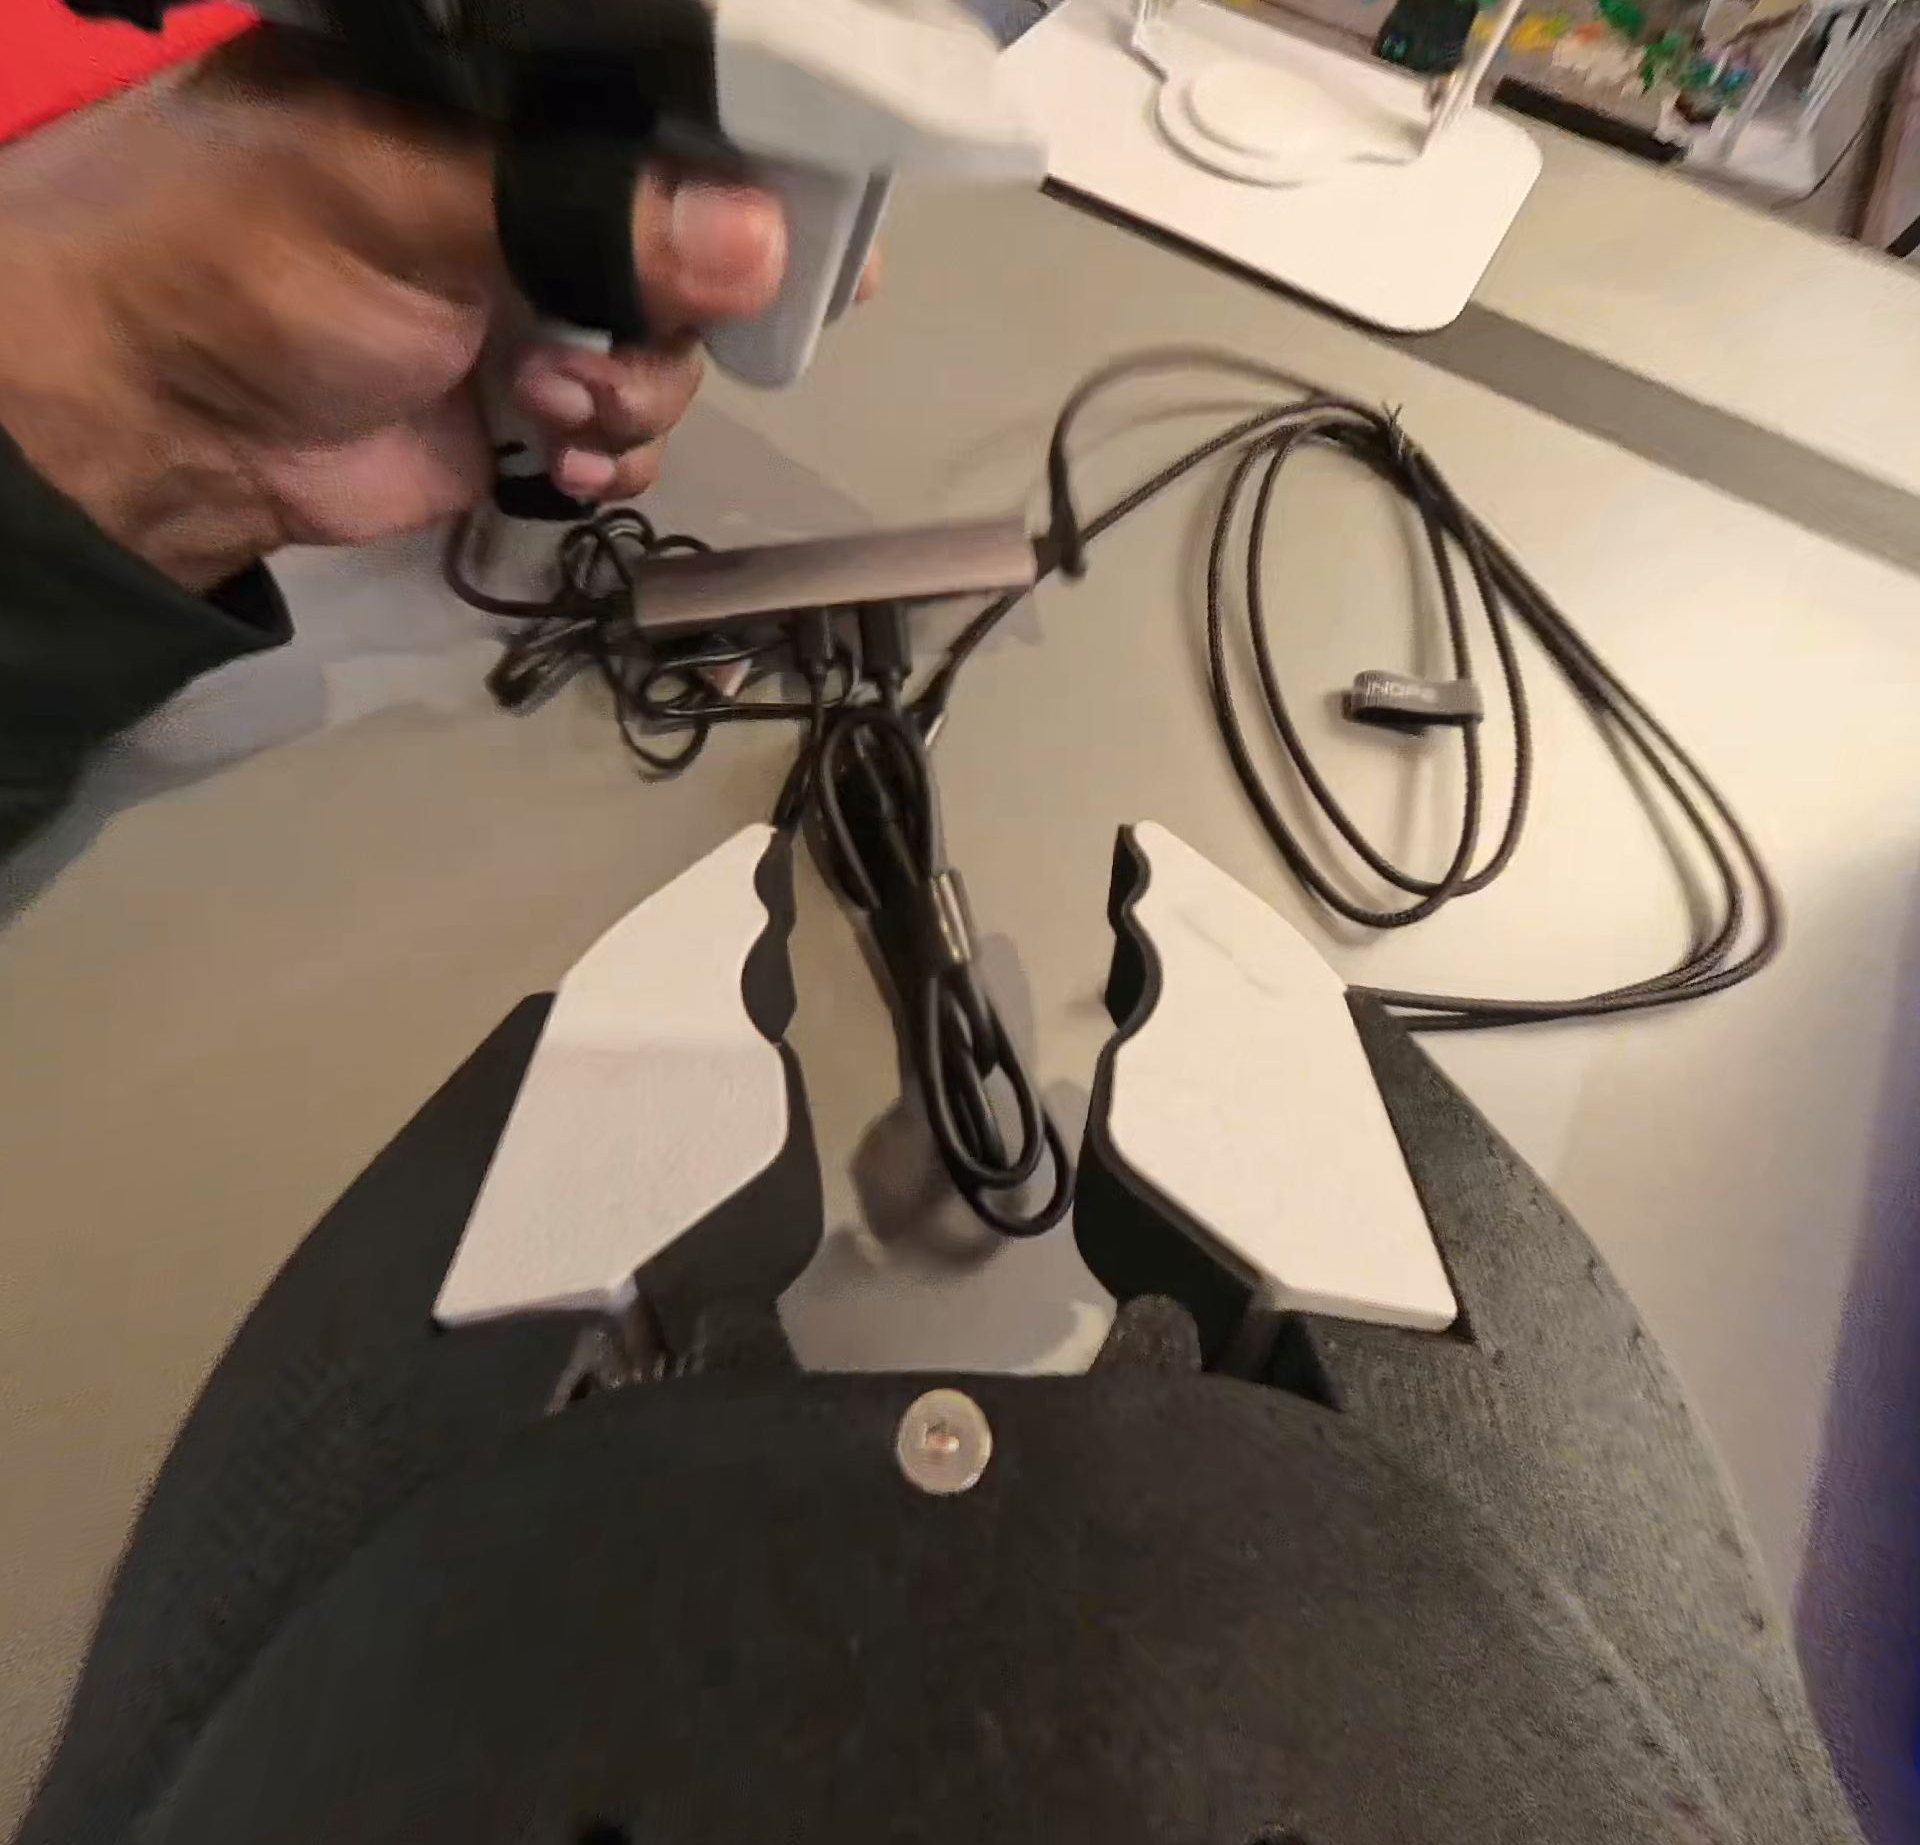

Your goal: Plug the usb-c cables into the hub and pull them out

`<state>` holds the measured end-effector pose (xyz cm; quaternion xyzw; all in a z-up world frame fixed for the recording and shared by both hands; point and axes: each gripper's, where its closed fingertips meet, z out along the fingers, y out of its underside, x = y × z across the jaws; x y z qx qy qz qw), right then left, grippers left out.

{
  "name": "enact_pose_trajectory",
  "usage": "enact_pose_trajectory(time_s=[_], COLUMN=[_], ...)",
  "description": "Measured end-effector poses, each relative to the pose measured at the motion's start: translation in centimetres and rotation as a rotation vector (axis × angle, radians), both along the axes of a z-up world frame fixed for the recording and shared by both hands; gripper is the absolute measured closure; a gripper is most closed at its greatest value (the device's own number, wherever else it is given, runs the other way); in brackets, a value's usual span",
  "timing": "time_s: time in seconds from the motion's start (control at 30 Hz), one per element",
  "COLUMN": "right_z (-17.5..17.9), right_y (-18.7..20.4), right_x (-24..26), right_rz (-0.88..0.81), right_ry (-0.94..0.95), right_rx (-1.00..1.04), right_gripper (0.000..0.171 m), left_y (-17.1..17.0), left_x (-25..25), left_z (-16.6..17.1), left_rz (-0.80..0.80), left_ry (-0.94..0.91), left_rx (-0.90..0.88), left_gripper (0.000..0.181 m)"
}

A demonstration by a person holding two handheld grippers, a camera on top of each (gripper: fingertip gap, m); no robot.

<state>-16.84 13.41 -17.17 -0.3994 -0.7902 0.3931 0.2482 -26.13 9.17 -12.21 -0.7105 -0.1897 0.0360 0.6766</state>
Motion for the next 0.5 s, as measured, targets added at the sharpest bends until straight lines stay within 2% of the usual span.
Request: enact_pose_trajectory(time_s=[0.03, 0.1, 0.27, 0.4, 0.5], right_z=[-0.1, -0.9, -2.2, -3.2, -3.7], right_y=[-0.1, 0.2, 0.0, 0.5, 0.4], right_x=[0.1, 0.2, 1.1, 2.3, 2.5], right_rz=[0.013, 0.050, 0.188, 0.313, 0.378], right_ry=[0.031, 0.043, -0.016, -0.050, -0.085], right_rx=[0.054, 0.151, 0.123, 0.147, 0.149], right_gripper=[0.113, 0.110, 0.107, 0.107, 0.108], left_y=[0.0, -0.1, -1.4, -4.8, -7.9], left_x=[0.3, 0.0, 0.8, 1.6, 3.5], left_z=[1.3, 0.9, -4.7, -3.5, -2.8], left_rz=[-0.003, 0.037, 0.069, 0.314, 0.544], left_ry=[0.009, 0.018, -0.050, 0.068, 0.094], left_rx=[0.077, 0.041, -0.308, -0.356, -0.259], left_gripper=[0.181, 0.174, 0.157, 0.147, 0.145])
